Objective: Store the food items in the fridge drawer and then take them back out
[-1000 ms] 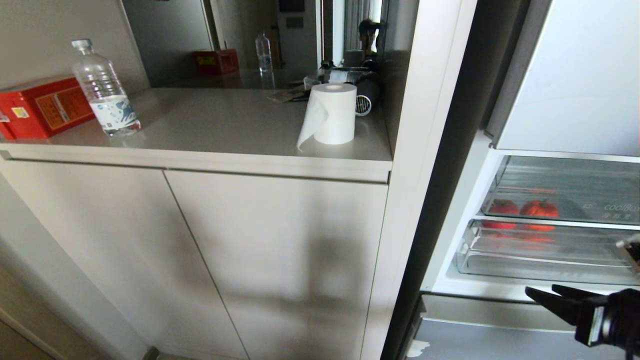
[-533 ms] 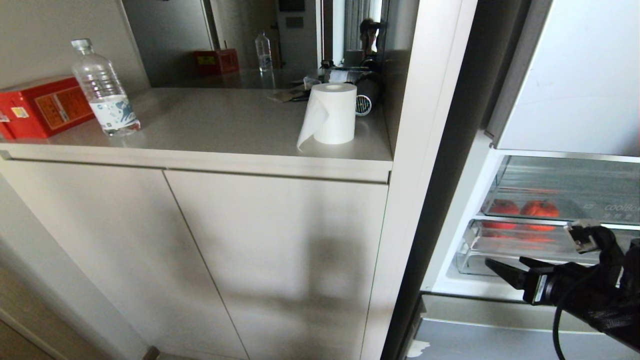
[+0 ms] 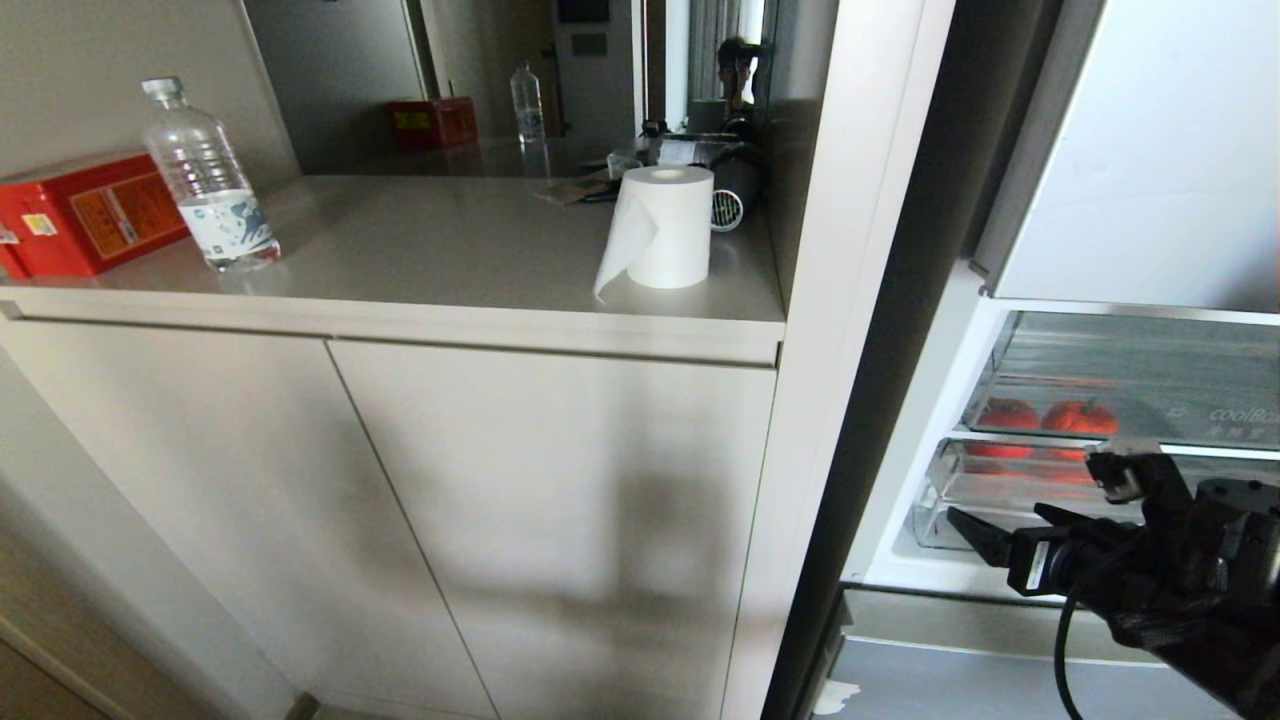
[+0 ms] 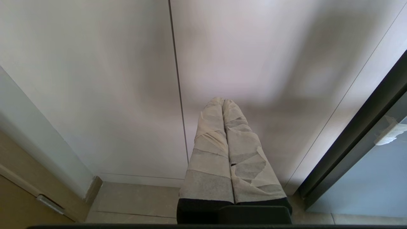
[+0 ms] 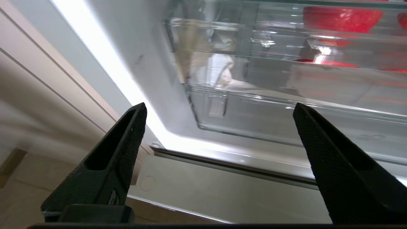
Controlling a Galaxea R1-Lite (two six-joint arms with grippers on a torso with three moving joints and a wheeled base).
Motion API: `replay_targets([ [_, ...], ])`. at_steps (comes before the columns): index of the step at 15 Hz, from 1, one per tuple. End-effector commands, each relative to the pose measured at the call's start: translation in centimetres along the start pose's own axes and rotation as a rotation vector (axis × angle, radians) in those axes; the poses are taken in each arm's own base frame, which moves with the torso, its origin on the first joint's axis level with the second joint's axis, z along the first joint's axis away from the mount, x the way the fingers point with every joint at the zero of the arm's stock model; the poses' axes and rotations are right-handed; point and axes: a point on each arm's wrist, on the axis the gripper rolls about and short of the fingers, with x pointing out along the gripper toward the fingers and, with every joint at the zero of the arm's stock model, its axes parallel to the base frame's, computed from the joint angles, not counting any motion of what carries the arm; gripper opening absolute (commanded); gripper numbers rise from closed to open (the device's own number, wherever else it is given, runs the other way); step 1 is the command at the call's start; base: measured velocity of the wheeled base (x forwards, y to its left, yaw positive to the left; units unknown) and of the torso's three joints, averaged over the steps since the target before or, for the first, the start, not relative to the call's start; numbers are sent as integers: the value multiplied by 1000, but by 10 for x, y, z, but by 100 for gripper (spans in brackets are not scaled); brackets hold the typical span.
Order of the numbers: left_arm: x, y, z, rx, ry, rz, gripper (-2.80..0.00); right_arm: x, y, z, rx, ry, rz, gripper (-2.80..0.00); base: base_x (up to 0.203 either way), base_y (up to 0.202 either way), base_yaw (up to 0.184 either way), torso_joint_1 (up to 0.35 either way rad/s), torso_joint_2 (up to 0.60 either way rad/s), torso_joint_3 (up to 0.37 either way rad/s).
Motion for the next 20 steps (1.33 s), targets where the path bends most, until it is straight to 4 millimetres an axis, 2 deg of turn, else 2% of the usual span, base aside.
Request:
replay_targets([
  [1,0,0,0,0,0,1,-280,0,11,-1,-12,-9,-6,0,0,0,0,0,0,0],
  [3,0,0,0,0,0,1,-280,-1,19,-1,-18,-14,-9,0,0,0,0,0,0,0],
  [9,0,0,0,0,0,1,-280,8,19,5,-4,-46,-82,0,0,0,0,0,0,0],
  [20,0,0,0,0,0,1,-280,24,26,5,29,-48,-60,0,0,0,0,0,0,0],
])
